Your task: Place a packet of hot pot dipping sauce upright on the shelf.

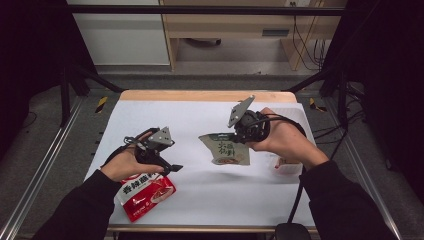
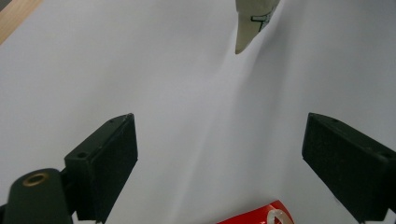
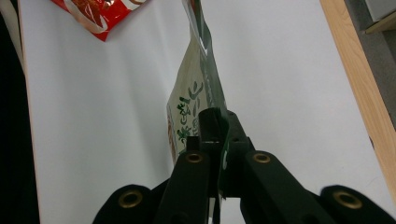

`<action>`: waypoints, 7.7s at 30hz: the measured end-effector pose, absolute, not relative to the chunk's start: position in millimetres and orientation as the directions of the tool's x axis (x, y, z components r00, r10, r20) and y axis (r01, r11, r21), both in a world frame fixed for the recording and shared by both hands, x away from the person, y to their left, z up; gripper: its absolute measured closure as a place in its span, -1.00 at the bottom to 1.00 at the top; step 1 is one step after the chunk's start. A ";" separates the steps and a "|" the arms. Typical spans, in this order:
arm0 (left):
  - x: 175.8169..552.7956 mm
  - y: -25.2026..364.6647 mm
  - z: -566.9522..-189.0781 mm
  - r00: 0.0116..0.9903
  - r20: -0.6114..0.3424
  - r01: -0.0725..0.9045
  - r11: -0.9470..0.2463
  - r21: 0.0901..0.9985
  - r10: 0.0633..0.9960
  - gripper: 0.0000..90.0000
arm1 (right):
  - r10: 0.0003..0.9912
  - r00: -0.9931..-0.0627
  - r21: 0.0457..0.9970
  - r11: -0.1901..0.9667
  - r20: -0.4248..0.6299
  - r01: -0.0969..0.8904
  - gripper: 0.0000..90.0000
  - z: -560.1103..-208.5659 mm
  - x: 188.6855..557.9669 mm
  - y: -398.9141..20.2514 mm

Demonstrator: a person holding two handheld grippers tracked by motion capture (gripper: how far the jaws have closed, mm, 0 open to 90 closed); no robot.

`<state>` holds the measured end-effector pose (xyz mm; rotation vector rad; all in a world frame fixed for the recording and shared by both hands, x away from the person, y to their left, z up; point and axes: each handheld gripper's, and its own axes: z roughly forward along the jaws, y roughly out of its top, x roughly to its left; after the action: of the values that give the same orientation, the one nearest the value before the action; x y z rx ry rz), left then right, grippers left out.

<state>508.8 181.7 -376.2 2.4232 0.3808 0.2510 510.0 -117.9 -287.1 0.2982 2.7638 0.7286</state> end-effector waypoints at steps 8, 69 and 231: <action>511.0 182.0 -381.3 0.937 0.074 0.220 -0.745 0.630 0.340 -0.78 | 0.247 -0.947 0.539 0.836 -0.206 0.101 1.00 -281.7 524.1 -129.0; 510.0 204.5 -388.1 0.921 0.062 0.264 -0.735 0.624 0.384 -0.79 | 0.513 -0.840 0.637 0.710 -0.176 0.300 1.00 -277.5 537.5 -299.6; 483.8 383.5 -452.1 0.504 0.102 0.567 -0.418 0.710 0.858 -0.83 | 0.717 -0.661 0.696 0.591 -0.221 0.408 -0.78 -468.9 464.4 -86.9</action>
<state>483.8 383.5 -452.1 2.1347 1.1611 0.6148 464.4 -86.9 -468.9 0.8946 2.3348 0.8474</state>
